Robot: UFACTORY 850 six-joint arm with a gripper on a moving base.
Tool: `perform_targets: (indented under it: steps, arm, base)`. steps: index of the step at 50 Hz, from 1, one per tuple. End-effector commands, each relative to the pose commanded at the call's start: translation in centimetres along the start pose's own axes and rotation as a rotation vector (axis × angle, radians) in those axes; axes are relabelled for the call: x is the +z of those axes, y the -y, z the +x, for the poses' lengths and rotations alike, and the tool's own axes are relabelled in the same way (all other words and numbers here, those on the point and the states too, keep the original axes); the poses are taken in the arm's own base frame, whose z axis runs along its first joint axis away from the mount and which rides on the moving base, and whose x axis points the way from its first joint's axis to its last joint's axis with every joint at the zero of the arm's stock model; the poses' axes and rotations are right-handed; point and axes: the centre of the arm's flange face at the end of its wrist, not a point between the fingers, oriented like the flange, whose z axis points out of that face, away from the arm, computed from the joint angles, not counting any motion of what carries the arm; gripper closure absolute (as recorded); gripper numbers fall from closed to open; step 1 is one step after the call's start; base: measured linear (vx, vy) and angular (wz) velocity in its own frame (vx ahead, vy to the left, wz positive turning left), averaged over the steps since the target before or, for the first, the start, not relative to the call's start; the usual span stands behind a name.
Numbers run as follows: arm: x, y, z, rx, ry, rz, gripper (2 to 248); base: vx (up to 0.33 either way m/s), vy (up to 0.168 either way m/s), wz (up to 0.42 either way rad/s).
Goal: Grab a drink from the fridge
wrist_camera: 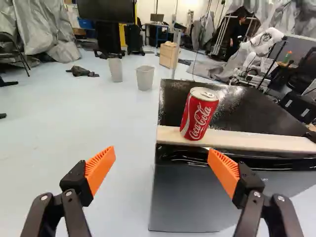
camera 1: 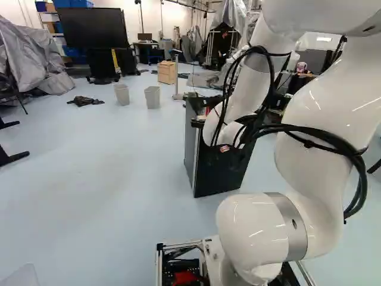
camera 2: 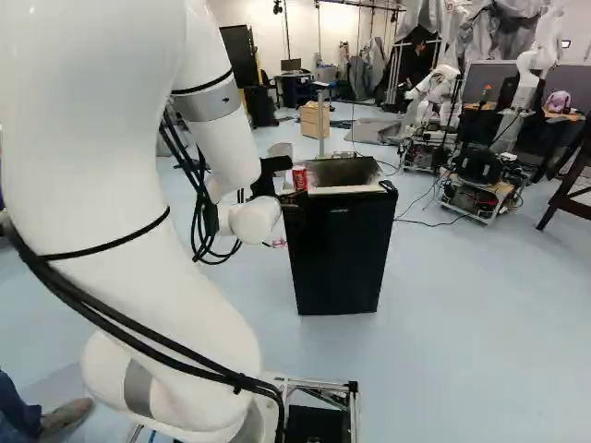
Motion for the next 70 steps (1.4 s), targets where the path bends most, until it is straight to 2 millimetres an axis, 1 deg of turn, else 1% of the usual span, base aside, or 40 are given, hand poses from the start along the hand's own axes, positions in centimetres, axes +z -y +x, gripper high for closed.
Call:
perform_targets:
  steps: [17, 49, 70]
  arm:
    - [0.2, -0.2, 0.7, 0.01, -0.067, -0.02, 3]
    - [3.6, -1.5, 1.4, 0.047, -0.076, -0.087, 3]
    - [4.7, -2.3, 1.5, 0.099, -0.075, -0.175, 3]
  base:
    - [0.0, 0.0, 0.0]
    - [0.0, 0.0, 0.0]
    - [0.0, 0.0, 0.0]
